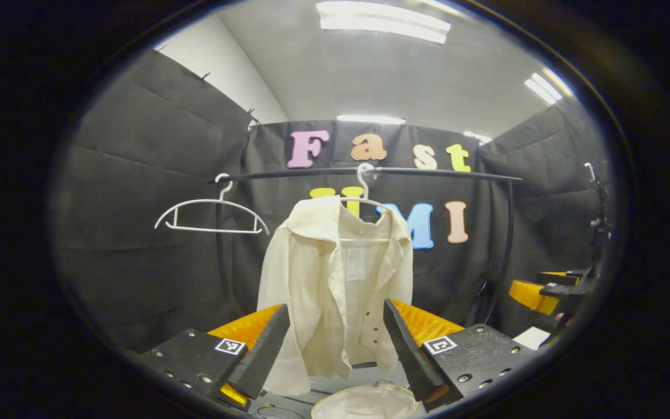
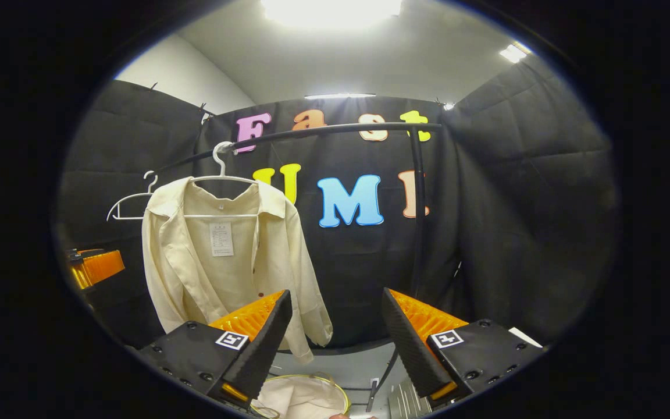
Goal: Grasp the clothes on the hanger with both hands and then place them into the laundry hamper below.
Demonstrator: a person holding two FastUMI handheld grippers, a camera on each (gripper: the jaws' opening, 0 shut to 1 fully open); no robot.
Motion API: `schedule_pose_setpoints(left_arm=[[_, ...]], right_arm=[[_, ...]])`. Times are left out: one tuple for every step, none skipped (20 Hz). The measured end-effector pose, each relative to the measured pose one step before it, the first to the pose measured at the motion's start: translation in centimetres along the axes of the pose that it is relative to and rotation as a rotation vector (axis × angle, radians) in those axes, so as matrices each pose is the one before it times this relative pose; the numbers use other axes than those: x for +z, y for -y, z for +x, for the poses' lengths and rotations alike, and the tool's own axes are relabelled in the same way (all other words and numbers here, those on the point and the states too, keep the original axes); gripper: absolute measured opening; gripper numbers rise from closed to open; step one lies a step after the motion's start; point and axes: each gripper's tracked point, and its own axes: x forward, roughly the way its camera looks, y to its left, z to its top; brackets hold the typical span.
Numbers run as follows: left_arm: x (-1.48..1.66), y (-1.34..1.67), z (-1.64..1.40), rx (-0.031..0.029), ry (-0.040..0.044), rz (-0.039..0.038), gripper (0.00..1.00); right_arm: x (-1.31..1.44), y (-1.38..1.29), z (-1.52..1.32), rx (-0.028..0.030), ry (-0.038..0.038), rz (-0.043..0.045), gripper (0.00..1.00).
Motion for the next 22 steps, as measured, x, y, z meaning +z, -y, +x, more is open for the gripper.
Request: schedule_pose_setpoints(left_arm=[[0.338, -0.196, 0.358, 0.00077, 0.00217, -0.00552, 0.95], [0.153, -0.063, 0.632, 0.00216, 0.00079, -0.0032, 0.95], [0.26, -0.035, 0.604, 0.00446, -0.00006, -0.00003, 0.94], [0.073, -0.081, 0.423, 0.0054, 0.00028, 0.00208, 0.95], [0.248, -0.031, 0.566, 0.00789, 0.00319, 0.00344, 0.94], [-0.026, 0.222, 0.458, 0.01323, 0.00257, 0.00391, 0.94], [0.012, 0.107, 0.537, 0.0168, 0.0, 0.00406, 0.94], [0.171, 0.077, 0.743, 0.01629, -0.00111, 0.00351, 0.94], [0.164, 0.035, 0.796, 0.01457, 0.00026, 0.00271, 0.94], [0.175, 0.125, 0.796, 0.01403, 0.00018, 0.00279, 0.94], [0.182, 0.065, 0.822, 0.02135, 0.00059, 0.00302, 0.94], [0.191, -0.033, 1.033, 0.02417, 0.00056, 0.00112, 0.94], [0.052, 0.104, 0.97, 0.02051, -0.00035, -0.00282, 0.95], [0.048, 0.004, 0.833, 0.02227, 0.0031, -0.00465, 0.96], [0.194, -0.027, 0.832, 0.02418, 0.00408, -0.00481, 0.94], [-0.013, -0.027, 0.893, 0.0278, -0.00258, -0.00493, 0.96], [-0.171, -0.044, 0.887, 0.0305, -0.00491, -0.006, 0.95], [0.007, 0.071, 0.783, 0.01997, -0.00081, -0.00553, 0.94], [0.024, 0.197, 0.891, 0.01698, 0.0015, -0.00453, 0.94], [-0.098, 0.268, 0.876, 0.01488, 0.00128, 0.00003, 0.94], [0.07, 0.185, 0.736, 0.01519, 0.00325, 0.00683, 0.94], [-0.097, 0.23, 0.821, 0.02038, 0.00272, 0.01553, 0.94]], right_arm=[[0.009, 0.073, -0.021, -0.00688, -0.00712, 0.0018, 0.98], [0.146, 0.173, -0.071, -0.0083, -0.00104, 0.00011, 0.98], [0.26, 0.3, -0.032, -0.00979, 0.00443, -0.00272, 0.98], [0.038, 0.155, 0.259, -0.00655, 0.00148, -0.00393, 0.98], [0.07, 0.072, 0.258, -0.00169, 0.00059, -0.00263, 0.98], [-0.006, 0.031, 0.353, 0.00062, -0.00219, -0.00223, 0.98], [-0.084, 0.132, 0.398, 0.0006, -0.00554, -0.00123, 0.98], [-0.216, 0.085, 0.469, 0.00206, -0.00573, 0.00065, 0.98], [-0.108, 0.087, 0.593, 0.00199, -0.00424, 0.00279, 0.98], [-0.107, -0.034, 0.642, 0.00456, -0.00284, 0.00511, 0.98], [-0.075, -0.004, 0.684, 0.00812, -0.00358, 0.00572, 0.98], [-0.127, -0.13, 0.797, 0.01112, -0.00462, 0.00453, 0.98], [-0.161, -0.142, 0.884, 0.01325, -0.01045, 0.00177, 0.98], [-0.091, -0.049, 0.725, 0.0127, -0.00304, -0.00057, 0.98], [0.221, -0.04, 0.819, 0.00993, 0.00632, -0.00239, 0.93], [0.107, 0.054, 0.861, 0.0098, 0.00389, -0.00168, 0.98], [-0.036, -0.132, 0.872, 0.0138, -0.0016, 0.00222, 0.98], [-0.065, -0.332, 0.907, 0.01961, -0.00404, 0.0067, 0.98], [-0.031, -0.33, 0.978, 0.02165, -0.00366, 0.00674, 0.98], [-0.141, -0.224, 0.878, 0.02081, -0.00451, 0.00374, 0.98], [-0.127, -0.283, 0.975, 0.02075, -0.00703, 0.00185, 0.98], [-0.29, -0.194, 0.809, 0.02163, -0.00567, 0.00085, 0.98]])
